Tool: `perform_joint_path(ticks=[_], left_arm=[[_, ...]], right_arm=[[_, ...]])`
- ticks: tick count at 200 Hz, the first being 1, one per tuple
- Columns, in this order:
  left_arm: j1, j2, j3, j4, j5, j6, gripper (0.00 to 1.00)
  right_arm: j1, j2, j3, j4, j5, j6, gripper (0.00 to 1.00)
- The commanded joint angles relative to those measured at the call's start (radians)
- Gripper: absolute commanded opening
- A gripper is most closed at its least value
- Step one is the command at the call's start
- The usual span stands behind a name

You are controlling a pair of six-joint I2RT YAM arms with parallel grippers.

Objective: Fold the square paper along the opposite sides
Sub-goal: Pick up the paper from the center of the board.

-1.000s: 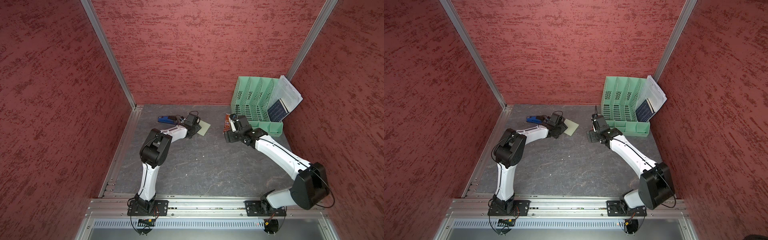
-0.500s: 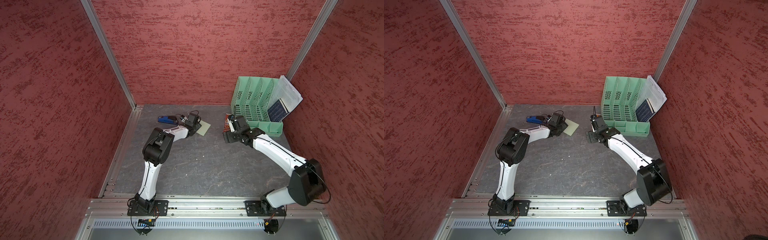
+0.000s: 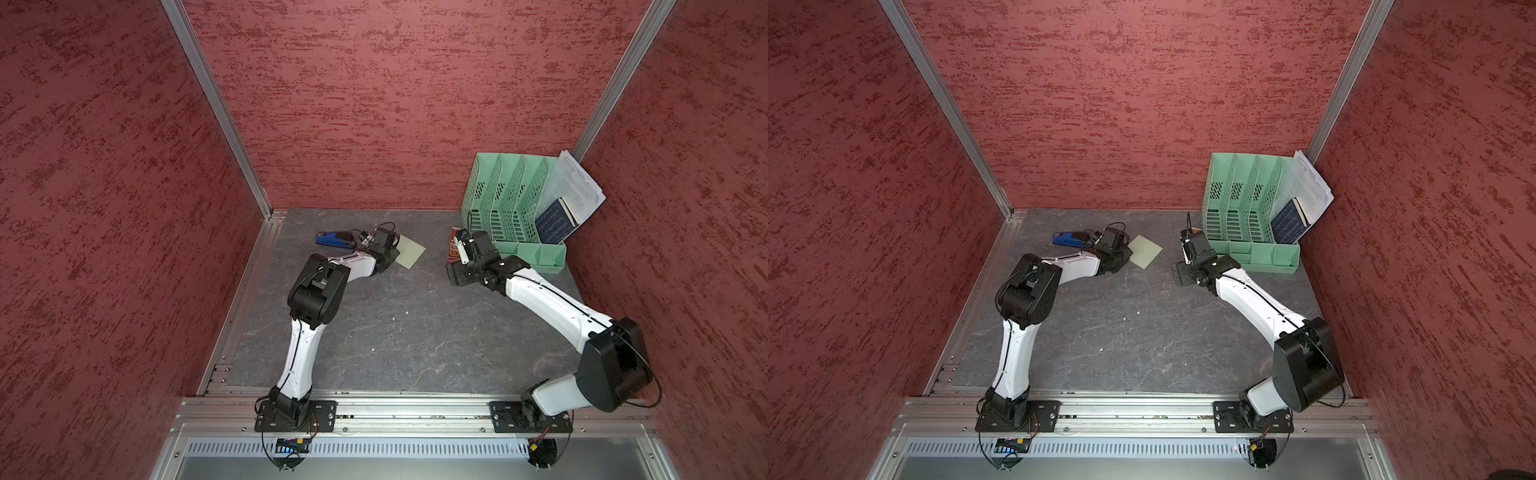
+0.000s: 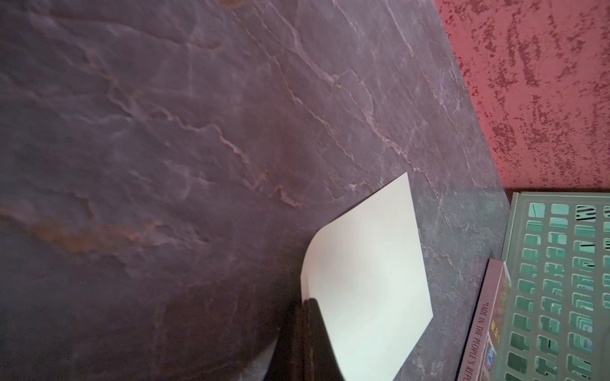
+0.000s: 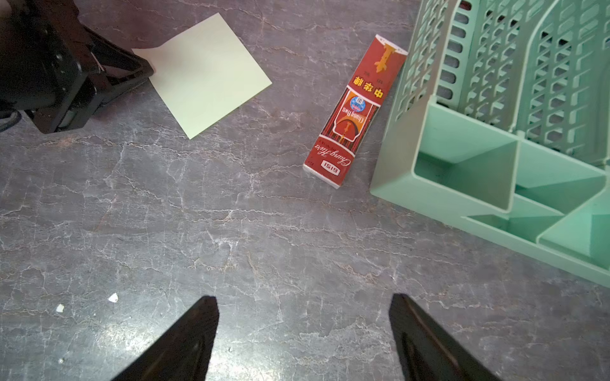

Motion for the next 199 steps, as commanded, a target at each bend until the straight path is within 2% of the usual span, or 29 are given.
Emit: perform_joint_path(ticks=[1, 19, 45, 60, 85, 110, 143, 171, 199], left_arm=[[0.003, 0.045, -0.031, -0.089, 0.005, 0.047, 0.00], [0.004, 0.003, -0.033, -0.086, 0.007, 0.125, 0.00], [0.014, -0.115, -0.026, -0.072, 0.054, 0.384, 0.00], [0.020, -0.199, 0.006, -0.112, 0.107, 0.564, 0.00], [0.016, -0.326, 0.086, -0.236, 0.239, 0.853, 0.00], [0.014, -0.438, 0.153, -0.375, 0.424, 1.050, 0.00], [0.013, -0.579, 0.194, -0.524, 0.637, 1.194, 0.00], [0.014, -0.684, 0.213, -0.620, 0.754, 1.242, 0.00], [0.019, -0.795, 0.175, -0.625, 0.837, 1.263, 0.00]], right_arm=[[0.005, -0.006, 0.005, 0.017, -0.001, -0.001, 0.87], [0.005, -0.029, -0.009, 0.029, 0.001, -0.004, 0.87], [-0.001, -0.114, -0.013, 0.024, -0.047, -0.044, 0.89], [-0.017, -0.158, -0.019, 0.037, -0.149, -0.058, 0.89], [-0.048, -0.229, -0.057, 0.111, -0.386, -0.081, 0.90], [-0.058, -0.289, -0.088, 0.166, -0.586, -0.133, 0.90], [-0.061, -0.382, -0.114, 0.266, -0.731, -0.155, 0.92], [-0.068, -0.435, -0.118, 0.343, -0.824, -0.164, 0.93], [-0.080, -0.479, -0.140, 0.410, -0.917, -0.161, 0.93]])
